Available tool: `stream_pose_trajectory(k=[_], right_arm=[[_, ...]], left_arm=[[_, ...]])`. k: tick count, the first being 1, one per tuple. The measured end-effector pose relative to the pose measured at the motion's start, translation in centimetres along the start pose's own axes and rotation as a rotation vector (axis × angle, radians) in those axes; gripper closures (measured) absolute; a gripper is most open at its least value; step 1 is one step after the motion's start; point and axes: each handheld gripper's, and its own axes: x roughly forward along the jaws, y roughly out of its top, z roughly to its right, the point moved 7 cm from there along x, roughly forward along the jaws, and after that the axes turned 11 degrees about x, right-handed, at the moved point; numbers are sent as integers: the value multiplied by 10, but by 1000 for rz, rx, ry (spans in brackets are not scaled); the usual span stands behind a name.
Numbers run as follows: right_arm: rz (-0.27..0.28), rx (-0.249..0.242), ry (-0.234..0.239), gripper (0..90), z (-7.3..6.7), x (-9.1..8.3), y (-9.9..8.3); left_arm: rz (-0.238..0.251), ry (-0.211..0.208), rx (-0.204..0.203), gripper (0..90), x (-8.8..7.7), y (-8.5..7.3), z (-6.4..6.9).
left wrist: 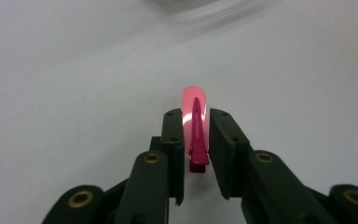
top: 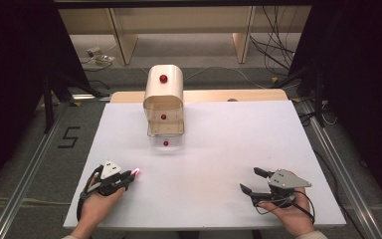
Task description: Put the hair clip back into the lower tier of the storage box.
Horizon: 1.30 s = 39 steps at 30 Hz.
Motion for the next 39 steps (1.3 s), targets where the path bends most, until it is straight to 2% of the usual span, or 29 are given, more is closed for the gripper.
stream_pose_trajectory(k=[17, 39], right_arm=[[0, 4, 3, 266, 0, 1, 0], [0, 2, 4, 265, 0, 2, 0]], left_arm=[[44, 5, 0, 760, -5, 8, 1], [101, 38, -7, 760, -12, 19, -5]])
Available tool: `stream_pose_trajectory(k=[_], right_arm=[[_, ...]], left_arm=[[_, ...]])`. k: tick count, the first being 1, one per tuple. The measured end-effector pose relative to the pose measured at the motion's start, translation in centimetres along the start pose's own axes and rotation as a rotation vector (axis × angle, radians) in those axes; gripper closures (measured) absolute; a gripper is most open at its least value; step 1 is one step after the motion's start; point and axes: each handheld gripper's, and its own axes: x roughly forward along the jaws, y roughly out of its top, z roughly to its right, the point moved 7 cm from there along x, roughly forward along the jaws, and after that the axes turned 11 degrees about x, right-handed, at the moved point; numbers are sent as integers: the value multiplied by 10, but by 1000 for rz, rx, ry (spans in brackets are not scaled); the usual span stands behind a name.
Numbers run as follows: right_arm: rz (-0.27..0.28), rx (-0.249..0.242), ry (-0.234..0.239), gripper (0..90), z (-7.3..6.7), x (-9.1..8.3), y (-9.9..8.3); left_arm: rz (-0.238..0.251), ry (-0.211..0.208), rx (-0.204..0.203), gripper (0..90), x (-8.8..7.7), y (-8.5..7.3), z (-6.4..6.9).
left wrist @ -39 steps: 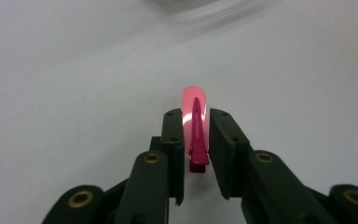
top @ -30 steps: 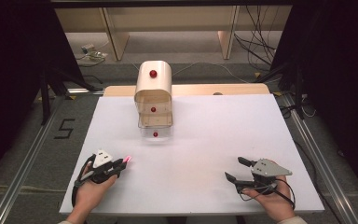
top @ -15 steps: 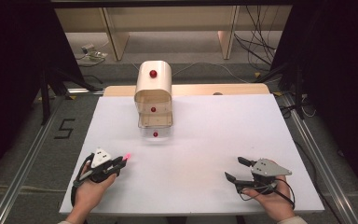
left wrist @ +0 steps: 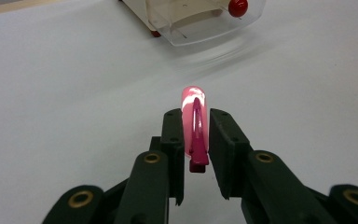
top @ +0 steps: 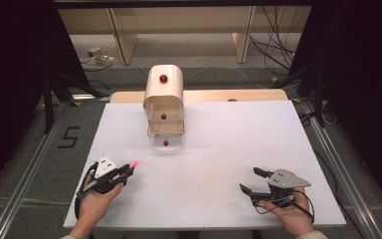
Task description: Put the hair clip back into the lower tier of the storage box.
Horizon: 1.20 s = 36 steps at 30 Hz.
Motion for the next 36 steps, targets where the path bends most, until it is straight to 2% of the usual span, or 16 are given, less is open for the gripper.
stream_pose_trajectory(k=[36], right_arm=[[-8, 0, 8, 267, -1, 2, -1]], left_arm=[[48, 33, 10, 760, 2, 22, -9]])
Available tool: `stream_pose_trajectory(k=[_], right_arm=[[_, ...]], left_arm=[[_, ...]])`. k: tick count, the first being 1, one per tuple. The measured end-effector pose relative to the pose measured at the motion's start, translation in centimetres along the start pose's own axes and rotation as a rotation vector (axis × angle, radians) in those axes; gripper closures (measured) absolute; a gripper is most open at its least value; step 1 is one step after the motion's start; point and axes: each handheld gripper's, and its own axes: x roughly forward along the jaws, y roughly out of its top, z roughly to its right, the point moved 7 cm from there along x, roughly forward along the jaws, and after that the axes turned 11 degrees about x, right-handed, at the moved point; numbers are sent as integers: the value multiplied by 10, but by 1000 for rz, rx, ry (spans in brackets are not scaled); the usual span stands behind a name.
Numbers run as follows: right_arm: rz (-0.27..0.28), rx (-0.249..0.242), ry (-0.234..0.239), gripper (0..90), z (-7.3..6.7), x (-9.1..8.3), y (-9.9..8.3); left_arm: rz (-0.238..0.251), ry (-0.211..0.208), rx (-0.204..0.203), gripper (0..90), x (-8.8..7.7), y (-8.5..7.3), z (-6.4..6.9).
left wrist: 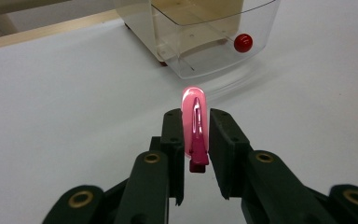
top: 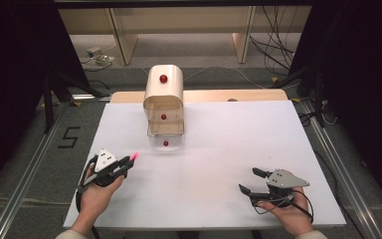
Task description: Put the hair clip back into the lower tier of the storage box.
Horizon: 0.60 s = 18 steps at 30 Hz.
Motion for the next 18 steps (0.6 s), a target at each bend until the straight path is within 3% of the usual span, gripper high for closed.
stream_pose_trajectory(k=[18], right_arm=[[-1, 0, 1, 266, 0, 0, 0]], left_arm=[[11, 6, 8, 760, 3, 10, -4]])
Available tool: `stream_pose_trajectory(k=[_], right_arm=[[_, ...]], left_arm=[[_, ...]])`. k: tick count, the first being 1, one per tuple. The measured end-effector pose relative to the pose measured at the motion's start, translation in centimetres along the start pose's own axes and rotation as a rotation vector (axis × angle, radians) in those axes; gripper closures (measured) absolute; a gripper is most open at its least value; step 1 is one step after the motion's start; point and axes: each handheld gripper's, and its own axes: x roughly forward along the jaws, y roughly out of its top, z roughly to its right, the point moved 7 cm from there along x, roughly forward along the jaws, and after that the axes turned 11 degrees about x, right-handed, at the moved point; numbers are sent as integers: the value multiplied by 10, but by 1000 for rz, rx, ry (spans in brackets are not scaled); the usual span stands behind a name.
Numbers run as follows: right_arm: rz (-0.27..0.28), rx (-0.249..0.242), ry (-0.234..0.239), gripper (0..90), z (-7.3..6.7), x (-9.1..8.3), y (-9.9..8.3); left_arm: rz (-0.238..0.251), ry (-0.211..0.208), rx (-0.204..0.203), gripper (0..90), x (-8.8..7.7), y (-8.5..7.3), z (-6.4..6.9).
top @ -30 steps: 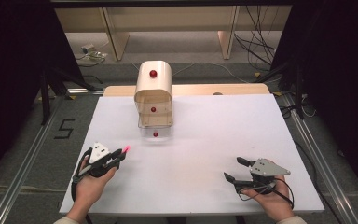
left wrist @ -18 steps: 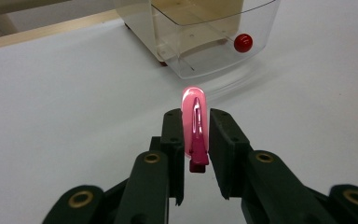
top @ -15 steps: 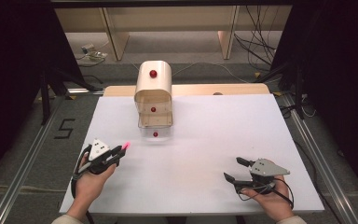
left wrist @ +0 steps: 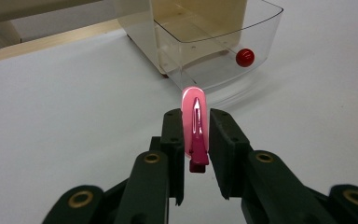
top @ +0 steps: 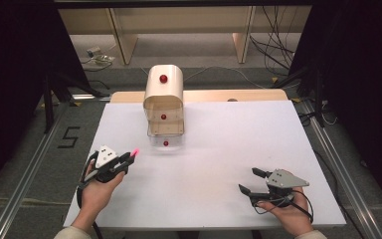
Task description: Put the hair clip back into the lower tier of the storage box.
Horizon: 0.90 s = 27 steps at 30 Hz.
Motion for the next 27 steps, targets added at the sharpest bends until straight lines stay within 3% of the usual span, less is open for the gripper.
stream_pose_trajectory(k=[27], right_arm=[[2, 0, 0, 266, 1, 0, 0]], left_arm=[[8, 9, 2, 760, 4, 14, -1]])
